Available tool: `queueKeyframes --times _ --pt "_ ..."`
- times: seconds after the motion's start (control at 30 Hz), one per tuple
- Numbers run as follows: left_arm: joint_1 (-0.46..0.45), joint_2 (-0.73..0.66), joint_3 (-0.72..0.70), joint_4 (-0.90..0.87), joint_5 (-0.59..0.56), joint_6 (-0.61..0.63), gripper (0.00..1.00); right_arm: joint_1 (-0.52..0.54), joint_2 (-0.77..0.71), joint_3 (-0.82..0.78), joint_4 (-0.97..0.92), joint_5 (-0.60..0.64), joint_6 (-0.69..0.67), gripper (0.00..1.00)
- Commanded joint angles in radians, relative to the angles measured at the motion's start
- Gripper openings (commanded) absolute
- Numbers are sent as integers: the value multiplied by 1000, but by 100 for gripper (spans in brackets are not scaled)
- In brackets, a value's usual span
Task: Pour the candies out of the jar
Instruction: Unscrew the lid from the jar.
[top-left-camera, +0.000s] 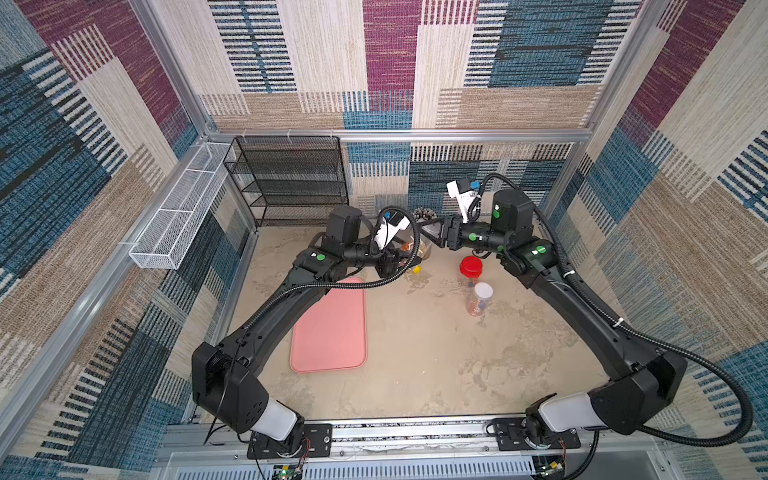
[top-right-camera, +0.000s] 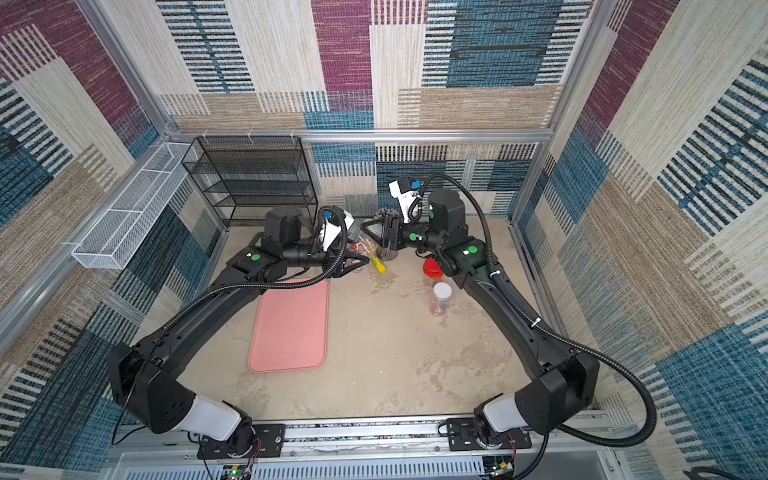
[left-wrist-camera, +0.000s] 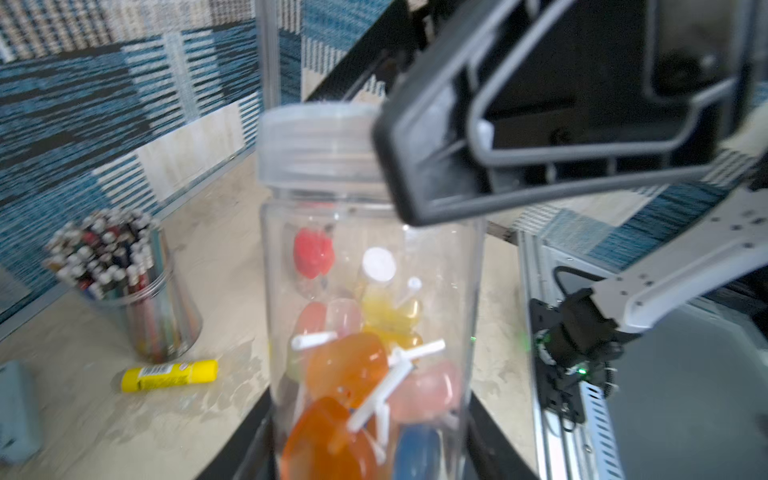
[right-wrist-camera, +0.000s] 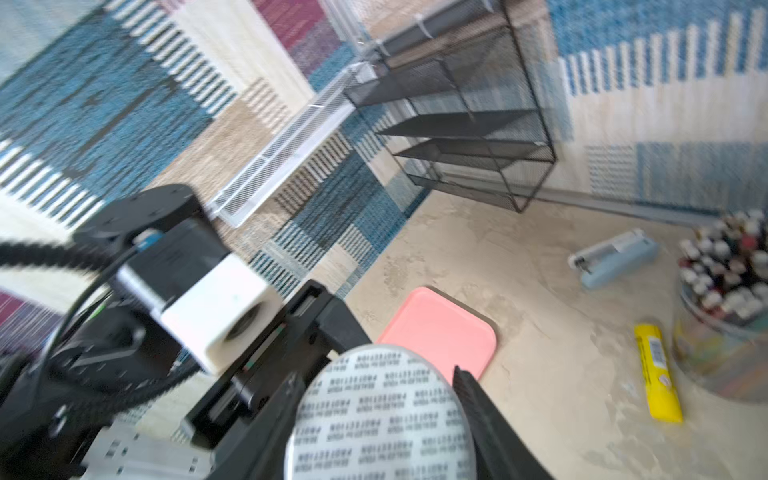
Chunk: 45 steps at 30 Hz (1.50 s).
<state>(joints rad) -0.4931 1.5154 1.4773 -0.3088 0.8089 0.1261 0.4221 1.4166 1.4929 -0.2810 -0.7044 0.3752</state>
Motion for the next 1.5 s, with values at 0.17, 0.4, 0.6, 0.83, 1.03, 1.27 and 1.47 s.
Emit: queueKeyframes --times 0.17,0.4,0.6,0.83,1.03,1.27,1.47 --pt "1 11 56 55 375 -103 0 -27 -79 5 -55 -280 -196 28" --pt "1 -3 46 21 314 -76 0 -32 -86 -6 -24 -257 -160 32" --pt "-1 -20 16 15 222 -54 0 -42 -75 33 -26 -108 -84 85" --pt "-1 -35 -45 31 4 -39 0 -51 -56 103 -83 108 9 91" --pt "-17 -33 -75 41 -189 -27 0 -24 -33 58 -56 217 91 88" --pt "-42 -32 -94 45 -303 4 0 56 15 16 -54 334 143 84" --pt "-51 -40 -113 59 -321 3 0 79 40 1 -46 364 169 77"
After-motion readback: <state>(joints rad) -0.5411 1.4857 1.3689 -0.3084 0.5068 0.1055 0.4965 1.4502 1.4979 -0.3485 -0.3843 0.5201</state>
